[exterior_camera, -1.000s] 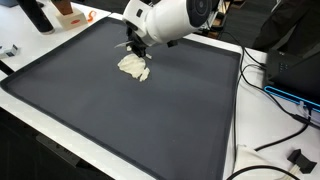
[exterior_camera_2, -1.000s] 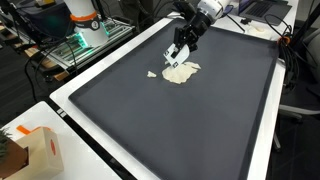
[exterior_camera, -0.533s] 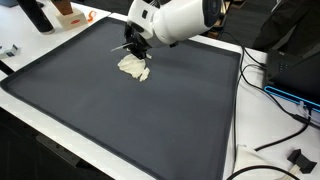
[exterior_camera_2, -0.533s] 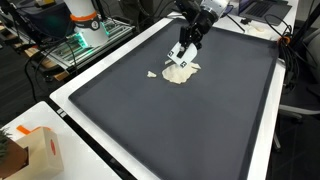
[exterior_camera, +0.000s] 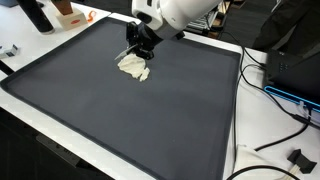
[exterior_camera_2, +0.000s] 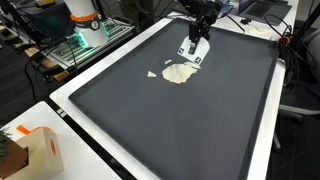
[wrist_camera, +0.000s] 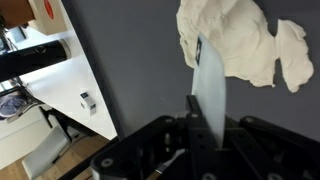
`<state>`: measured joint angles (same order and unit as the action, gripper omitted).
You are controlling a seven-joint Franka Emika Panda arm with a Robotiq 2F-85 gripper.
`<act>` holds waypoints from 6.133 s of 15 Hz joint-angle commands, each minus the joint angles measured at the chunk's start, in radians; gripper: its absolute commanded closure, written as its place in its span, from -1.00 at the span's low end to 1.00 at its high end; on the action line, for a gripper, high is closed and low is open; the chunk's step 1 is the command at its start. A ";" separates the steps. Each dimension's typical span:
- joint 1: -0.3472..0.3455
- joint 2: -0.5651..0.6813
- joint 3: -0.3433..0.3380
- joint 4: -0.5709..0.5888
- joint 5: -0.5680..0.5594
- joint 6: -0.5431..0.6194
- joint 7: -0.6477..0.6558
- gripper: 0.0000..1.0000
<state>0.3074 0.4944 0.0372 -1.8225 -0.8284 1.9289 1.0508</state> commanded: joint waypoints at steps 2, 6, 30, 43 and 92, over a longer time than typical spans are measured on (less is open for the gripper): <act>-0.058 -0.136 0.030 -0.147 0.010 0.153 -0.086 0.98; -0.099 -0.193 0.039 -0.197 0.059 0.287 -0.196 0.98; -0.273 -0.356 0.093 -0.427 1.076 0.610 -1.287 0.98; -0.372 -0.346 0.066 -0.442 1.395 0.474 -1.544 0.98; -0.384 -0.330 -0.077 -0.550 1.568 0.607 -1.415 0.98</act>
<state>-0.1105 0.2231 -0.0427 -2.3095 0.8233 2.4706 -0.4694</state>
